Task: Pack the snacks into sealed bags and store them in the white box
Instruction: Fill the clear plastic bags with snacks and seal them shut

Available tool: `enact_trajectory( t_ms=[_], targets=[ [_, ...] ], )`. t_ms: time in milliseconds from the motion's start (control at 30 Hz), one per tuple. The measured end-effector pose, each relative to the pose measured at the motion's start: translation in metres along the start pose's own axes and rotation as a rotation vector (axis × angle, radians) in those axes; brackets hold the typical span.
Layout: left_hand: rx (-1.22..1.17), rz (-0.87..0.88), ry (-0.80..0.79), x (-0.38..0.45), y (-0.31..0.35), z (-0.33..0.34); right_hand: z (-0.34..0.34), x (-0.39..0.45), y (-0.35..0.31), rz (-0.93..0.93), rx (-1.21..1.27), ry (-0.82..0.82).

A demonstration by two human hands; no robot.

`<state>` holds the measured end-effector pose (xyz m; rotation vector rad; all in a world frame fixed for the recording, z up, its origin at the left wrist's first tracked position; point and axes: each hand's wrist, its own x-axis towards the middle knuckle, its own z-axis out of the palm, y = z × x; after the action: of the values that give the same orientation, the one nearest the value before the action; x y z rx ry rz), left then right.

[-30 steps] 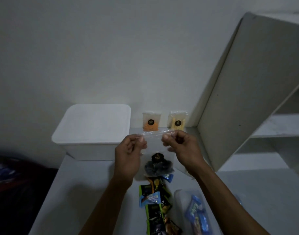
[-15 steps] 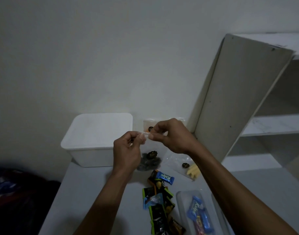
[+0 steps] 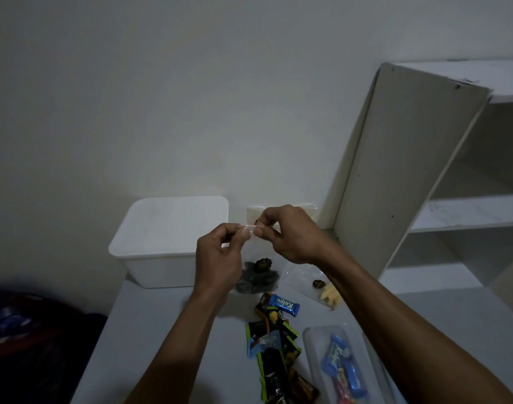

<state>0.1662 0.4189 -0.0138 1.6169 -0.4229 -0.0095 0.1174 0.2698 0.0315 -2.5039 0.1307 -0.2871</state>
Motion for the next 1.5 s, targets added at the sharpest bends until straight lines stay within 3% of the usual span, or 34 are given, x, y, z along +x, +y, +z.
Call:
enact_trajectory(
  t_ms=[133, 333, 533, 733, 967, 1500],
  targets=[
    [-0.022, -0.005, 0.011, 0.001, -0.001, -0.003, -0.007, -0.006, 0.004, 0.005, 0.049, 0.007],
    [-0.038, -0.015, -0.113, 0.001, 0.002, -0.001, -0.004, -0.01, 0.004, 0.009, 0.016, 0.05],
    [-0.009, -0.02, -0.047, 0.005, -0.001, -0.002, -0.009, -0.013, 0.005, 0.024, 0.043, 0.024],
    [-0.083, -0.062, -0.108, 0.005, -0.003, -0.002, -0.011, -0.013, 0.01, 0.048, 0.053, 0.048],
    [-0.078, -0.054, -0.073, 0.008, -0.005, 0.0, -0.015, -0.018, 0.019, 0.084, 0.073, 0.07],
    [-0.158, -0.083, -0.043, 0.014, -0.003, 0.004, -0.02, -0.025, 0.03, 0.228, 0.419, 0.189]
  ],
)
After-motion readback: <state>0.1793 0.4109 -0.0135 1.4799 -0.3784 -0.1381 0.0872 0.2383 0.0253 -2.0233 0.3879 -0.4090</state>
